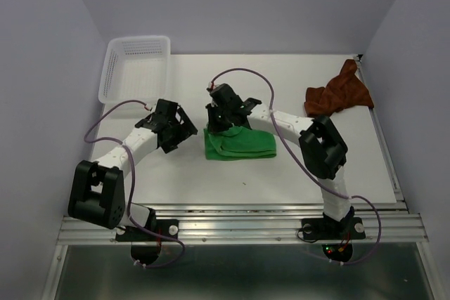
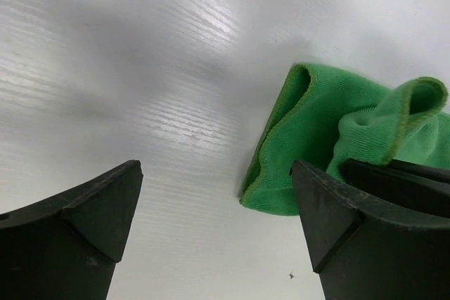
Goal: Roll the towels
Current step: Fold the towel
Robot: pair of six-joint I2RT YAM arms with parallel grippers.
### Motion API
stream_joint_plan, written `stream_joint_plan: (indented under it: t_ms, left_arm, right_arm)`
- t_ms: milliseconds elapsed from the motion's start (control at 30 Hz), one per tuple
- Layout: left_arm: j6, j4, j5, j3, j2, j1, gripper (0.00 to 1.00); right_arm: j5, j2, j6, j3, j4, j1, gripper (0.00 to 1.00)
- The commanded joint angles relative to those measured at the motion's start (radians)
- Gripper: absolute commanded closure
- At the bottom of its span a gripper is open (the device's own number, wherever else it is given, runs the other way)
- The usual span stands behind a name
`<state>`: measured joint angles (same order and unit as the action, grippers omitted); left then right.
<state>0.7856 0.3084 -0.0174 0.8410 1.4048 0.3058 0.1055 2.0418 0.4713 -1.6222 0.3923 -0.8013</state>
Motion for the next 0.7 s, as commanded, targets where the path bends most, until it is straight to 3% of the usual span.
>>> stream_joint_plan:
  t_ms: [0, 100, 167, 300, 567, 633, 667]
  left_arm:
    - [-0.009, 0.052, 0.057, -0.025, -0.072, -0.019, 0.01]
    - [-0.011, 0.066, 0.066, -0.033, -0.101, -0.031, 0.01]
    - [-0.013, 0.072, 0.068, -0.037, -0.112, -0.036, 0.01]
    - [-0.013, 0.08, 0.073, -0.042, -0.133, -0.043, 0.01]
    - [-0.014, 0.092, 0.063, -0.057, -0.171, -0.048, 0.01]
    - [-0.017, 0.087, 0.047, -0.065, -0.182, -0.048, 0.01]
    - [-0.019, 0.077, 0.04, -0.071, -0.185, -0.048, 0.01]
  right_arm:
    - [-0.004, 0.044, -0.01, -0.077, 0.0, -0.026, 0.89]
    - [0.0, 0.073, -0.022, -0.106, 0.014, -0.048, 0.74]
    - [0.0, 0.084, -0.031, -0.128, 0.025, -0.058, 0.68]
    - [0.014, 0.112, -0.077, -0.18, 0.062, -0.079, 0.45]
    - [-0.044, 0.117, -0.131, -0.249, 0.106, -0.09, 0.31]
    - [-0.072, 0.08, -0.132, -0.211, 0.108, -0.09, 0.16]
    - [-0.098, 0.048, -0.132, -0.191, 0.109, -0.09, 0.0]
